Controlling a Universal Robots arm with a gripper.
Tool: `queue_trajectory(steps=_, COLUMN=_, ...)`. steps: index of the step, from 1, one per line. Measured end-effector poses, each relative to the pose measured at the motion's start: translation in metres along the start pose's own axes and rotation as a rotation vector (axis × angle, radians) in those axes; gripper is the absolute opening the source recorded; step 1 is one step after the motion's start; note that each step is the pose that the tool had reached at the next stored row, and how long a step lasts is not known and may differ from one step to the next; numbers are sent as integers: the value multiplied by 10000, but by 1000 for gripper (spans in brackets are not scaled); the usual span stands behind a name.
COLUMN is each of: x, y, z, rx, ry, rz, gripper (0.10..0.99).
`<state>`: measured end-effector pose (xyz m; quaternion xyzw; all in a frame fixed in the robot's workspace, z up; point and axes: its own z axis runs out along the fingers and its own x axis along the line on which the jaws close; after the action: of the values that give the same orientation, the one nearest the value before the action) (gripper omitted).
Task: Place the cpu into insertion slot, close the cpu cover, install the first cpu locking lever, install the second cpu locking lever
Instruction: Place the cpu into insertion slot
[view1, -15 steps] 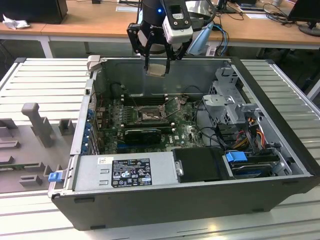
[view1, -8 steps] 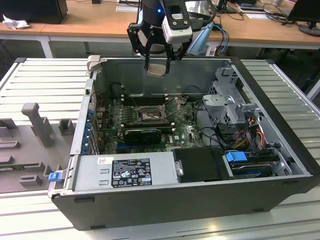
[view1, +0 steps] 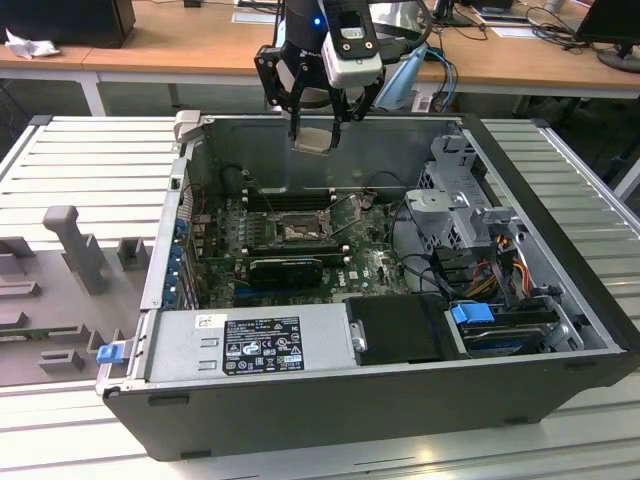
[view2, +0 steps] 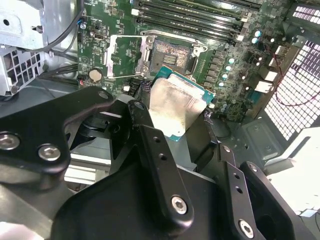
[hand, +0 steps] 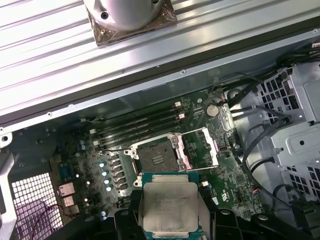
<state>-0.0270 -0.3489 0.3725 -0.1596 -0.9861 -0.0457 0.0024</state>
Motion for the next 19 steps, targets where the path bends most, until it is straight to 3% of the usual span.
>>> queue_trajectory(steps=19, x=0, y=0, z=1, rx=-12, ry=-52, rz=573, gripper=529)
